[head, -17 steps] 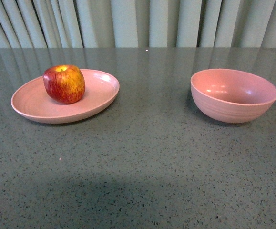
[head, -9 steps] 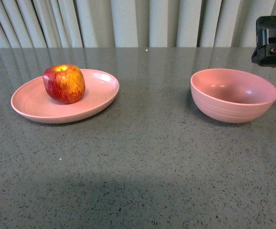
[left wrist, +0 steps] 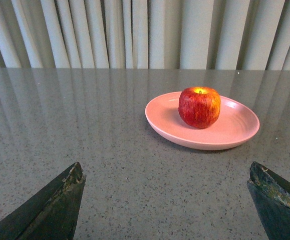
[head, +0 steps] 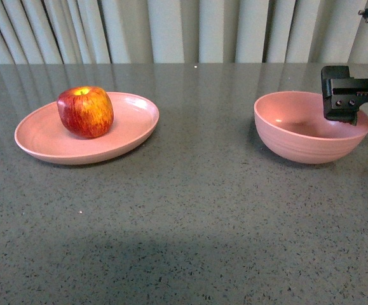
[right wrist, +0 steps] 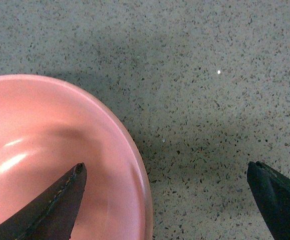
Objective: Move apple from plate to bowl
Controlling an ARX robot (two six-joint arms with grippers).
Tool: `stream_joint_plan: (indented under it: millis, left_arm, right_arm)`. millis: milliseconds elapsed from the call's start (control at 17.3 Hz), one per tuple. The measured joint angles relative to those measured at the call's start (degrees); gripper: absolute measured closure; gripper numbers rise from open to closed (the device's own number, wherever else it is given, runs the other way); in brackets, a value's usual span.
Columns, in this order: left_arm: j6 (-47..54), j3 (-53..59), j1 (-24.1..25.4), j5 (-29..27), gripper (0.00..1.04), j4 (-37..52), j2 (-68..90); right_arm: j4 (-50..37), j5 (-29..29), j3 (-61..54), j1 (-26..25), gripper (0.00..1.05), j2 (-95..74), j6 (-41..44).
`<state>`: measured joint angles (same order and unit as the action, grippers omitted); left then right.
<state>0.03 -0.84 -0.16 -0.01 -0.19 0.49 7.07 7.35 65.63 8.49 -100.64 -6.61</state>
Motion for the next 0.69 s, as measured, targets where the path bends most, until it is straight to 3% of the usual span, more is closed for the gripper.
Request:
stream_joint_plan:
  millis: [289, 347, 520, 636, 693]
  left_arm:
    - [0.0, 0.0, 0.0, 0.0, 0.07, 0.0, 0.0]
    - [0.0, 0.0, 0.0, 0.0, 0.07, 0.0, 0.0]
    - [0.0, 0.0, 0.0, 0.0, 0.07, 0.0, 0.0]
    - [0.0, 0.0, 0.0, 0.0, 0.07, 0.0, 0.0]
    - [0.0, 0.0, 0.0, 0.0, 0.07, 0.0, 0.0]
  right_arm:
    - [1.0, 0.0, 0.9, -0.3, 0.07, -1.5, 0.0]
    - [1.1, -0.2, 0.9, -0.3, 0.13, -1.5, -0.1]
    - [1.0, -0.6, 0.9, -0.3, 0.45, -1.5, -0.2]
    - [1.6, -1.4, 1.8, -0.3, 0.83, -1.5, -0.7]
    - [1.2, -1.4, 1.9, -0.3, 0.88, -1.5, -0.9]
